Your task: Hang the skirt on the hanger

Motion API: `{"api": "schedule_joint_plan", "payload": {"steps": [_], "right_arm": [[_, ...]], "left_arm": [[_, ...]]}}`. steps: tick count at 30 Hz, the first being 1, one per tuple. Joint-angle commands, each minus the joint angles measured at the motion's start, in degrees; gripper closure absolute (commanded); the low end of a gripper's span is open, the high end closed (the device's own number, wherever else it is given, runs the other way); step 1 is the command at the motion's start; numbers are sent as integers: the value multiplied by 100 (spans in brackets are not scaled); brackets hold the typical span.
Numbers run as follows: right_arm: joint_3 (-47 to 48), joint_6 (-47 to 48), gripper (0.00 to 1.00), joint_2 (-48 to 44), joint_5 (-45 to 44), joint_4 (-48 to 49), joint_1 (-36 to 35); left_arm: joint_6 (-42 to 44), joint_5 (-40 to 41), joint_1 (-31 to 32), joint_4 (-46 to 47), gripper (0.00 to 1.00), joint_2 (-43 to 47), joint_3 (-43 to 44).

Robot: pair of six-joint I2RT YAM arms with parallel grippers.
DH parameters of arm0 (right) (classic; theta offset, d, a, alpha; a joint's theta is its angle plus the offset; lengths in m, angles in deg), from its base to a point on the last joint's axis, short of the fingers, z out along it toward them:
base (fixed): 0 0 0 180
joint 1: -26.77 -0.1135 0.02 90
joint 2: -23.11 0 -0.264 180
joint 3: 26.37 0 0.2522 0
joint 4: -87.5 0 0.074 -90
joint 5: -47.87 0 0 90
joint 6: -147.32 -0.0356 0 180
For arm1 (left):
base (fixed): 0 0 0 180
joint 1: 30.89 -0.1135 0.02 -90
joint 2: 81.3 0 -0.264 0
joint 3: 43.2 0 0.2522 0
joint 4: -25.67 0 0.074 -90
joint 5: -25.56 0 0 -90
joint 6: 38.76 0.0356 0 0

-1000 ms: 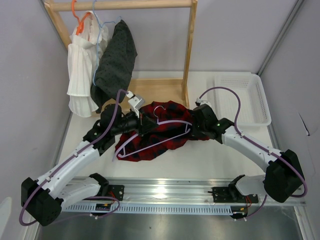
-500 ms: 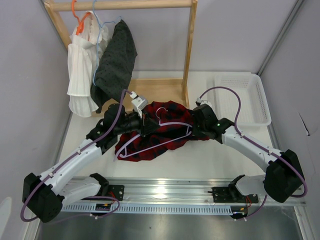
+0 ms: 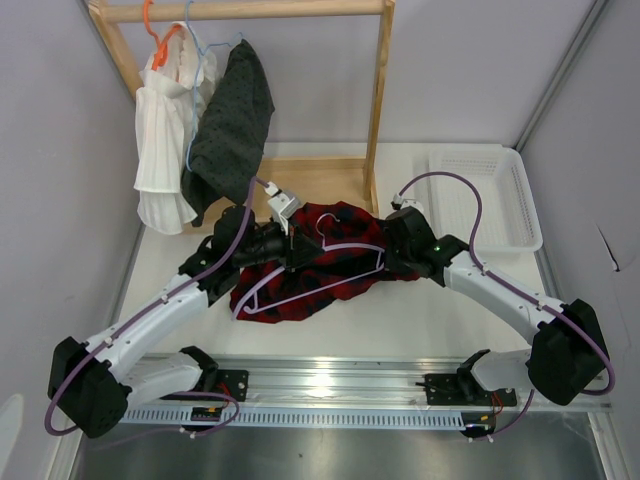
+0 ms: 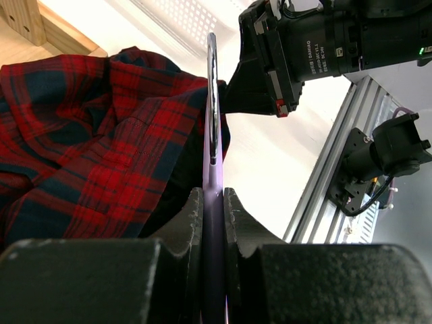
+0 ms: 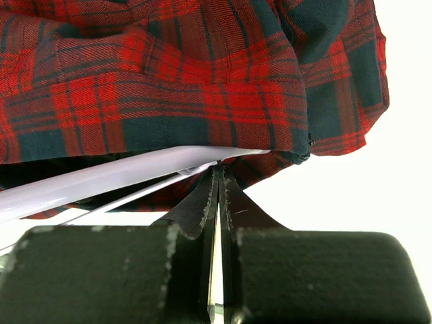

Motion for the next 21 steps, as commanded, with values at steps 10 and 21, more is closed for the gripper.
{"api": "schedule_joint_plan", "payload": {"steps": [10, 21], "right_arm": [[199, 79, 100, -99, -14, -34, -53], [191, 70, 100, -161, -84, -140, -62]], "left_arm": [[-217, 72, 92, 837, 100, -132, 6], [-472, -51, 92, 1391, 100, -378, -117]]}}
